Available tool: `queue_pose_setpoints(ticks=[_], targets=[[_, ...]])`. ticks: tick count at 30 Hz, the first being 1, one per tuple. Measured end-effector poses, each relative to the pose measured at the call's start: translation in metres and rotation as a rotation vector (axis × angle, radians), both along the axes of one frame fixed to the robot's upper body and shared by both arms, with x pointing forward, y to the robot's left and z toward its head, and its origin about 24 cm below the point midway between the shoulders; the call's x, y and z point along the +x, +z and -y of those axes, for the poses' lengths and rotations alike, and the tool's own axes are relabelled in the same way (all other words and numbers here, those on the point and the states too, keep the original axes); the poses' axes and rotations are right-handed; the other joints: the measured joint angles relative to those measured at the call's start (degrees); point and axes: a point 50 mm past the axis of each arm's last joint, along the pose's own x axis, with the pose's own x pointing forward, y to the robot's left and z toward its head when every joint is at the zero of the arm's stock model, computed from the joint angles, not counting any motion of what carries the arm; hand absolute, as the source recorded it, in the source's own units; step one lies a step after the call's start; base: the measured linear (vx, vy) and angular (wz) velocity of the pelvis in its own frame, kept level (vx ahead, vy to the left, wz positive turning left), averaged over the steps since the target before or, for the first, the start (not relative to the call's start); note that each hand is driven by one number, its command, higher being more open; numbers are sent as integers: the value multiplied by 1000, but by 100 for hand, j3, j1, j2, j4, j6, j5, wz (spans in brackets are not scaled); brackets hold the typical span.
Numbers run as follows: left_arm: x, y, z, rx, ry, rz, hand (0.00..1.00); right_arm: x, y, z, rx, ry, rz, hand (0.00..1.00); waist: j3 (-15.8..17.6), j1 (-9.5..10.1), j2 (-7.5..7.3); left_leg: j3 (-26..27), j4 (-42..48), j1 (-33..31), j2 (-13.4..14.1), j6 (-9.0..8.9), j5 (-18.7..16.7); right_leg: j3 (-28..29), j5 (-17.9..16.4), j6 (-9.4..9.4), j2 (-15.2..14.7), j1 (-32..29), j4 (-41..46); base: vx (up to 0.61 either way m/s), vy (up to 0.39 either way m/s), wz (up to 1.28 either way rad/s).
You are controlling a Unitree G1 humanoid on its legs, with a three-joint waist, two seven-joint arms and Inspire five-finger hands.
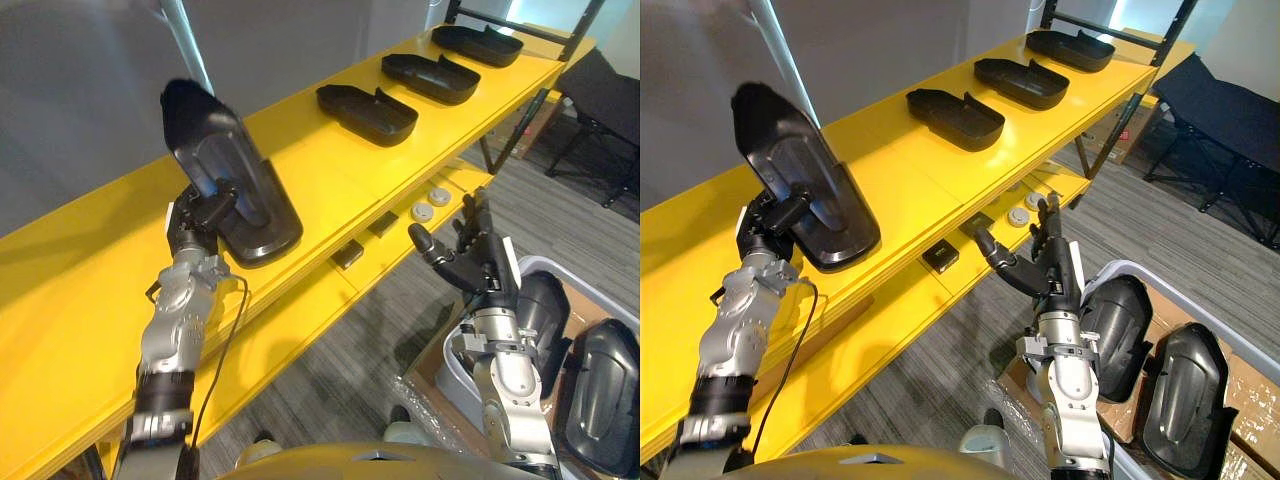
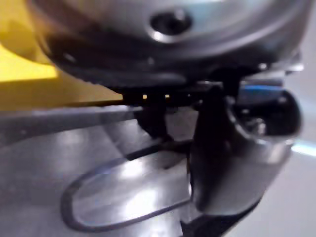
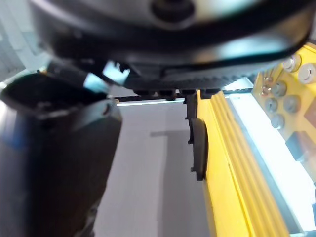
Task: Walk over and take three plastic housings, then place them on the shelf
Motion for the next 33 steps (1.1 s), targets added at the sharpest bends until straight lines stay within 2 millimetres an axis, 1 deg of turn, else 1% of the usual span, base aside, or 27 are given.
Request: queue_pose_setpoints(ticks=[1,2,4,8,10,13,16,17,22,23,26,28,30,33], targets=[[0,-5,-8,-21,49,-30,0,-1,-2,-4,2,23,-8,100,-4,-108,2,48,-27,39,-6,-1,0,45,7,-2,3,-2,-2,-19,1,-20],[0,-7,-9,-44,66,-39,0,-4,-5,-5,3,28,-21,100,-7,-152,-2,77,-42,51,-8,-3,1,78,14,-6,9,-16,-8,-14,4,-16],[2,-7,-9,-53,73,-43,0,-6,-8,-4,3,29,-39,100,-10,-146,-6,135,-50,58,-2,-7,3,126,23,-6,22,-51,-12,-8,1,-13],[10,-9,-9,-66,120,-80,0,-6,-10,-7,4,48,-57,100,-29,-186,23,247,-52,136,-8,-8,4,242,54,-2,30,-53,-21,-18,3,-13],[13,-8,-11,-66,151,-93,0,-6,-10,-11,8,64,-61,100,-30,-253,24,291,-50,136,-9,-8,4,261,71,10,30,-59,-41,-36,4,-6],[14,-6,-16,-56,179,-101,0,-6,-11,-16,12,86,-72,100,-31,-301,45,370,-51,123,-7,-8,3,340,118,20,41,-124,-94,-41,-6,-16],[15,-6,-17,-62,189,-108,0,-7,-13,-15,10,86,-85,100,-6,-306,90,476,-48,116,-10,-8,3,432,148,29,47,-195,-104,-29,0,-16],[16,-5,-18,-67,195,-110,100,-7,-12,-15,6,87,-81,100,13,-312,124,504,-47,108,-10,-8,3,458,152,36,49,-227,-102,-20,-1,-10],[21,0,-17,-95,215,-104,100,-7,2,-13,-27,101,-40,100,104,-316,267,520,-39,23,-3,0,14,505,172,49,64,-340,-95,-4,-3,-3],[21,0,-20,-89,224,-110,100,-7,5,-15,-27,107,-25,100,123,-348,296,526,-39,26,1,0,14,530,177,51,71,-343,-95,2,-4,-5],[25,4,-25,-72,236,-131,100,-8,8,-18,-21,112,-12,100,152,-403,284,532,-37,28,3,0,14,537,178,52,73,-343,-93,0,0,0],[28,13,-32,-49,249,-129,100,-9,12,-22,-8,121,2,100,237,-444,237,567,-23,35,6,1,13,547,179,55,73,-342,-92,-15,0,-2],[31,20,-33,-48,261,-112,100,-12,13,-25,2,130,5,100,331,-441,214,587,-13,32,10,2,12,548,181,59,72,-353,-93,-28,-3,-4],[33,27,-36,-53,277,-95,100,-14,11,-29,8,145,-6,100,405,-461,232,605,-13,38,15,1,11,553,180,59,75,-357,-92,-6,-2,-1]])
